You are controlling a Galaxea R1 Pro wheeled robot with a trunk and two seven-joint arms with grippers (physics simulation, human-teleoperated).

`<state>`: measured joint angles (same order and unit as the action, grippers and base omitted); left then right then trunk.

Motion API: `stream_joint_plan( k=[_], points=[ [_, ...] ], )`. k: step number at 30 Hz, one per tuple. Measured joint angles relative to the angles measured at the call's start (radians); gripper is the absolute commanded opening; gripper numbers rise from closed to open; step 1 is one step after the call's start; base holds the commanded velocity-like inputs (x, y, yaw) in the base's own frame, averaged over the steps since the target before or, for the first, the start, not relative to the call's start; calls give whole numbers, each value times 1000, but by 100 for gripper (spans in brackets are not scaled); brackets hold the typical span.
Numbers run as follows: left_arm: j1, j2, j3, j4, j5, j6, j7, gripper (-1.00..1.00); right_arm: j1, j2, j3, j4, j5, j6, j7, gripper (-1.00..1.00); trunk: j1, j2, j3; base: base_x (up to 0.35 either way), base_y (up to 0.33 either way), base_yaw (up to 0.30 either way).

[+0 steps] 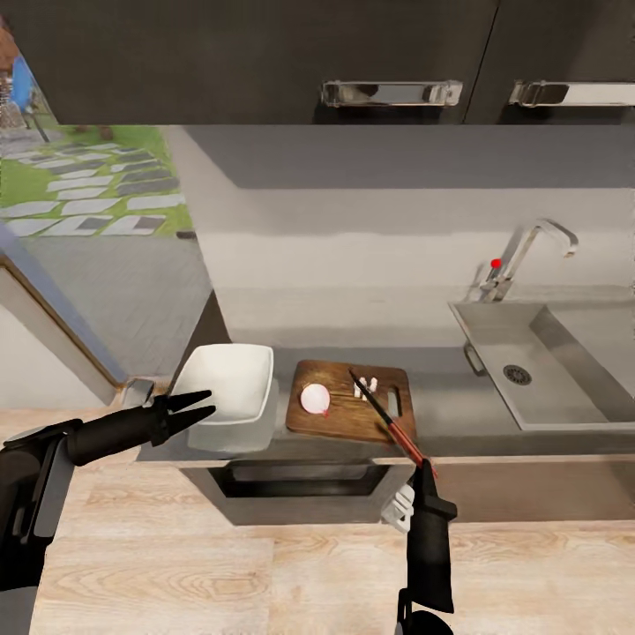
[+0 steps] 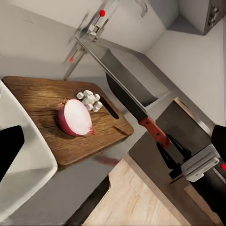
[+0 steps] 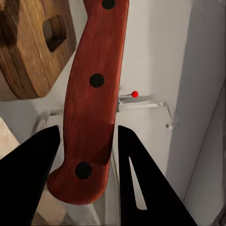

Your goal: In the kitchen, take the Vidalia onion out of the sink, dice it on the chopping board with the paring knife, put the diced onion into the bowl on the countertop, then place both the paring knife and the chopping board into the sink.

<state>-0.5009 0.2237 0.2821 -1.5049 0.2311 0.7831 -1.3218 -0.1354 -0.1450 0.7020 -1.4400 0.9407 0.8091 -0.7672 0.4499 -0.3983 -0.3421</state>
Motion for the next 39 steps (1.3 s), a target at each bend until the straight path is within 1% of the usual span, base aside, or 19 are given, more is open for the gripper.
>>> stream_joint_plan(
  k=[7, 19, 26, 32, 36, 39],
  points=[
    [0, 0, 0, 1, 1, 0, 0, 100, 0, 0, 0, 1, 1, 0, -1, -100, 0, 0, 11, -233, 190, 0],
    [0, 0, 1, 0, 3, 1, -1, 100, 0, 0, 0, 0, 2, 0, -2, -100, 0, 0, 31, -22, 23, 0],
    [0, 0, 3, 1, 27, 1, 0, 100, 0, 0, 0, 1, 1, 0, -2, -100, -1, 0, 42, 158, 116, 0],
    [0, 1, 3, 2, 30, 1, 0, 100, 0, 1, 0, 1, 1, 1, -2, -100, -1, 0, 47, 230, 55, 0],
    [0, 0, 3, 2, 31, 1, 0, 100, 0, 11, 0, 4, 1, 0, -2, -100, 0, 0, 48, 36, 21, 0],
    [0, 0, 3, 2, 32, 1, 0, 100, 0, 13, 0, 12, 1, 0, -3, -100, 0, 0, 48, 6, 6, 0]
  ],
)
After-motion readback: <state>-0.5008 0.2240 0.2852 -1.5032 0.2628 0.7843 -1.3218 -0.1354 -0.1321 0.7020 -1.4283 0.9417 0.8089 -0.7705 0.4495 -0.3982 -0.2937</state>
